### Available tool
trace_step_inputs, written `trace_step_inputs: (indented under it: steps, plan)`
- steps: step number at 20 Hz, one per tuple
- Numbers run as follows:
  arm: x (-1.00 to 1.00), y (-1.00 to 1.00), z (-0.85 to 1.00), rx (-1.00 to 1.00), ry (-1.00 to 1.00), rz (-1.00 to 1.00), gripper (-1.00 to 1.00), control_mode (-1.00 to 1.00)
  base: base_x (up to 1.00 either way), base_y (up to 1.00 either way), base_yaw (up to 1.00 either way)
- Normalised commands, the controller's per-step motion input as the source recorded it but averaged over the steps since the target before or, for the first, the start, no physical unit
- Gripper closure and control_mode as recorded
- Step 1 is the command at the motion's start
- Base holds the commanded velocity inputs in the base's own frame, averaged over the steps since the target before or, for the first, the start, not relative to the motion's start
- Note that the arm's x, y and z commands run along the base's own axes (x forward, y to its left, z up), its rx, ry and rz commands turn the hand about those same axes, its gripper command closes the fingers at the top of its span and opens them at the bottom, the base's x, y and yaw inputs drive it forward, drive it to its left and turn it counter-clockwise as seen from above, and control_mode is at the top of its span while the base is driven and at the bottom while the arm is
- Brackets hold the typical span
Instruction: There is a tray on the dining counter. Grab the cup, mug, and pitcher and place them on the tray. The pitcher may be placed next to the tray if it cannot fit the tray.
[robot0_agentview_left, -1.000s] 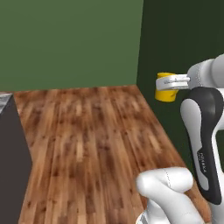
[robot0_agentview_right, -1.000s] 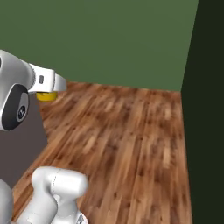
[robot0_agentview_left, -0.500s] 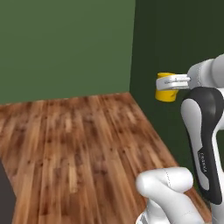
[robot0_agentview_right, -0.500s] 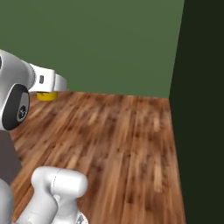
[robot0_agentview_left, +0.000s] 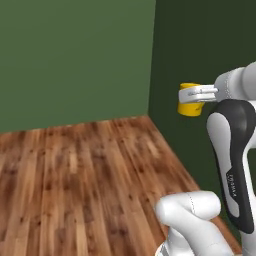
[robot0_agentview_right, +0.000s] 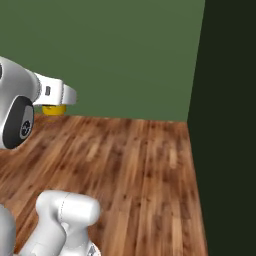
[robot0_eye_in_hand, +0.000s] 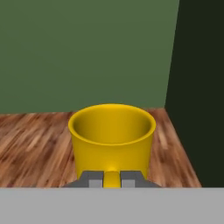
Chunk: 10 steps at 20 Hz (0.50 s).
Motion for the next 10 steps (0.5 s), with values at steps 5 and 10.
trace_step_inputs:
  steps: [5,10]
  plan:
    - [0.00,0.00,0.00,0.00,0.00,0.00,1.00,1.00,1.00,-0.03,-0.02]
    - [0.00,0.00,0.00,0.00,0.00,0.00,1.00,1.00,1.00,-0.09,0.05]
